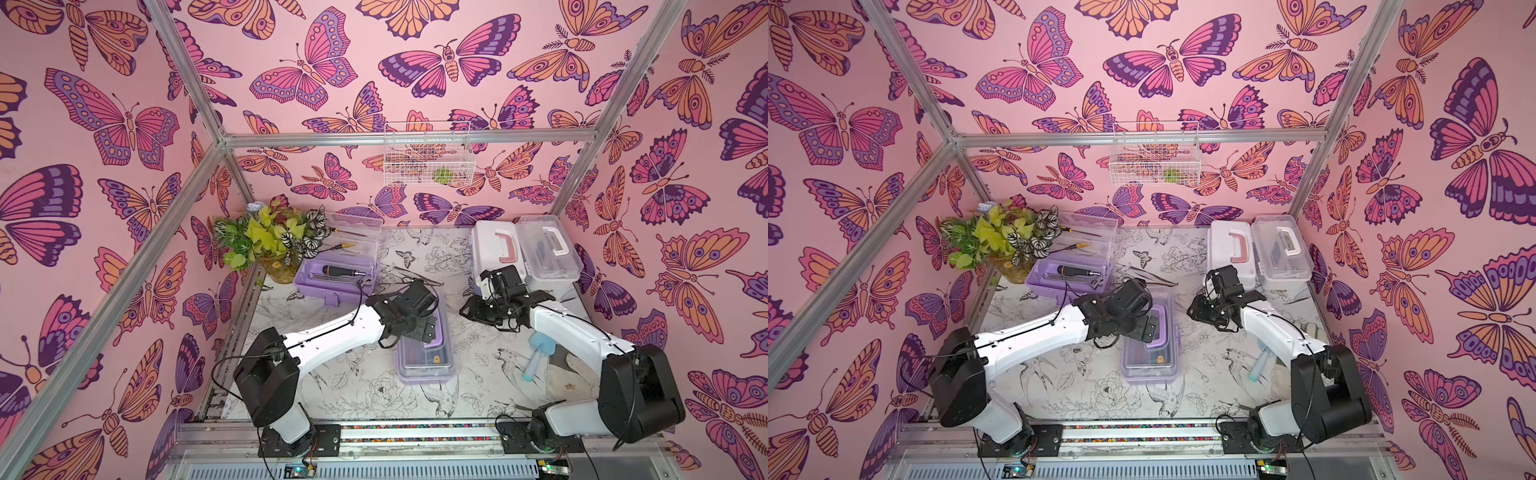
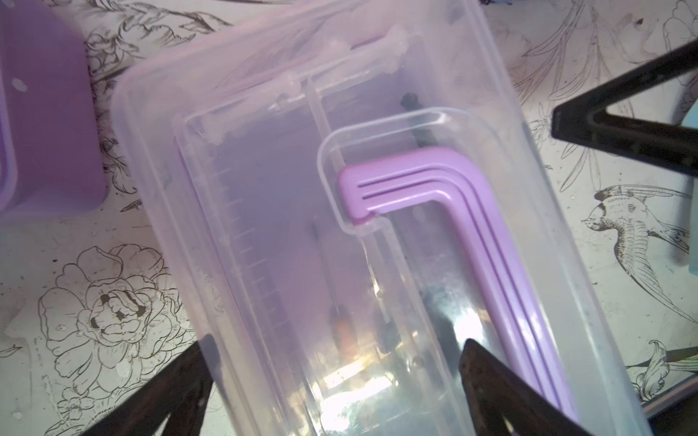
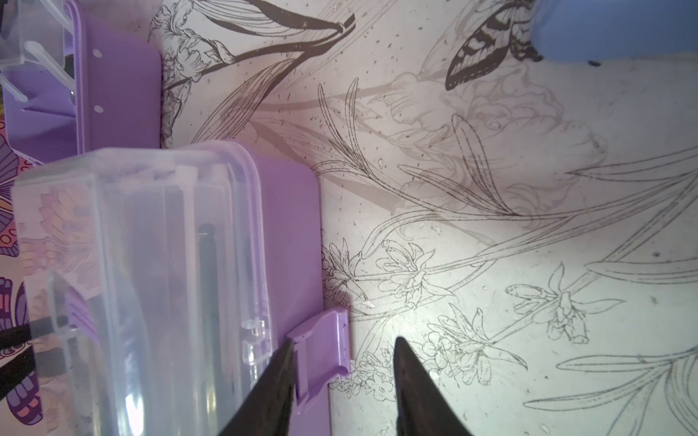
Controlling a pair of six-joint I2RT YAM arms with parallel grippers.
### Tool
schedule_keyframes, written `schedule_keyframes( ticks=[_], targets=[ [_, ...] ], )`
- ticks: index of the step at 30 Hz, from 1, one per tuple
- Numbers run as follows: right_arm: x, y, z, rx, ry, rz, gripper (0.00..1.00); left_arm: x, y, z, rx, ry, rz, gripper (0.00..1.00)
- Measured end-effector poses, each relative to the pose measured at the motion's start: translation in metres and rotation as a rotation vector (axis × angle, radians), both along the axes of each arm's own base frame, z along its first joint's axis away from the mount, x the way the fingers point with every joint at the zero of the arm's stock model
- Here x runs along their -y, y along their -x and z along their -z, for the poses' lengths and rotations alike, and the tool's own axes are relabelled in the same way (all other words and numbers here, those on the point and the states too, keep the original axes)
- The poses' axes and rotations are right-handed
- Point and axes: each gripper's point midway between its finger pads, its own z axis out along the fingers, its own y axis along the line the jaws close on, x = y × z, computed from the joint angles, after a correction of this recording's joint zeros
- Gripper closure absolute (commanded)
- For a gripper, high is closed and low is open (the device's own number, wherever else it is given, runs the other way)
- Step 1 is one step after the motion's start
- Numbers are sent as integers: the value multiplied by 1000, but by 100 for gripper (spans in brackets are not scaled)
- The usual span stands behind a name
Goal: Close toolboxes
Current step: Move the toolbox to the center of the board.
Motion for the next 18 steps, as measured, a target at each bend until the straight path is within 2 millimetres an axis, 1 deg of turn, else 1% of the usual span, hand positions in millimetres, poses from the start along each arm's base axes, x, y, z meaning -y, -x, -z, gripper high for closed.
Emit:
schedule_keyframes(
  ticks=[2, 7, 12, 14, 18],
  targets=[
    [0, 0, 1, -4, 1, 0, 57, -4, -2, 2, -16, 52, -20, 4],
    [-1, 2, 8, -31, -8, -15, 58, -22, -3, 8, -55, 174, -76, 8],
    [-16, 6, 5, -28, -81, -84, 58, -35, -8, 10, -64, 268, -114, 10],
    [-21, 11, 5, -23, -112, -122, 58, -40, -9, 8, -62, 304, -119, 11],
    [-28, 34, 13, -36, -181, -181, 60, -57, -14, 6, -56, 366, -153, 13]
  ],
)
